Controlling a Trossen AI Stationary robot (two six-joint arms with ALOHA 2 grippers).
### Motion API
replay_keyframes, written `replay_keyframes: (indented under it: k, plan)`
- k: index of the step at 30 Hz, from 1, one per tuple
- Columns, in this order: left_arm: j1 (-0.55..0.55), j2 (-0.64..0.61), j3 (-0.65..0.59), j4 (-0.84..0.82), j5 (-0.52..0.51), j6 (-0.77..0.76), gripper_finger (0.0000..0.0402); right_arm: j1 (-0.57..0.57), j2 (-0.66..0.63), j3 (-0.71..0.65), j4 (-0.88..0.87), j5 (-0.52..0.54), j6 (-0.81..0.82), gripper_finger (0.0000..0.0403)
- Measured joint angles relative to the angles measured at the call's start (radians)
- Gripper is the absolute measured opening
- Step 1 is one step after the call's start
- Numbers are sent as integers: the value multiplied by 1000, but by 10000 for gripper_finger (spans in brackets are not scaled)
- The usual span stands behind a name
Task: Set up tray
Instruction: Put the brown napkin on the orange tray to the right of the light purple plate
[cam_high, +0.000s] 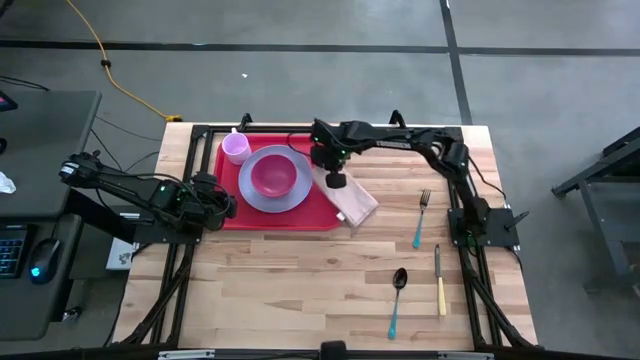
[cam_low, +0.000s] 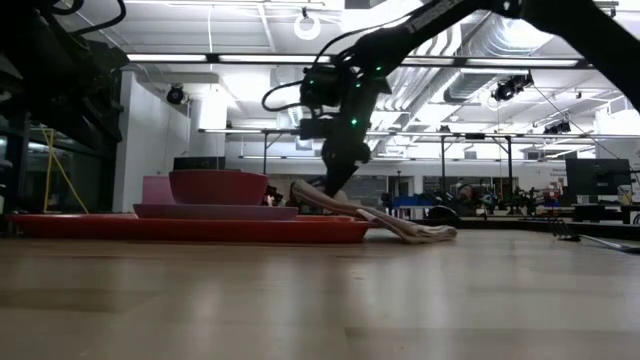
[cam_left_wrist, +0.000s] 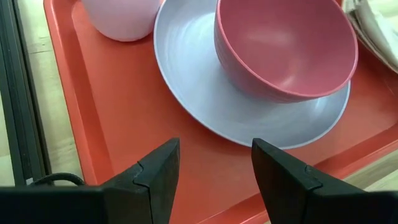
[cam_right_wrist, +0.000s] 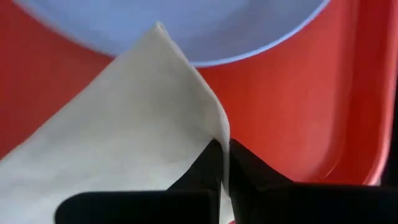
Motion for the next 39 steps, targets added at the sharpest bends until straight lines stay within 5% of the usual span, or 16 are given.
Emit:
replay_keyframes:
  k: [11,39]
  plan:
    - [0,0,0,2,20,16,227,-39,133,209,-58,109,69,0]
    - [0,0,0,1,24,22,227,-63,166,215,34,158,143,0]
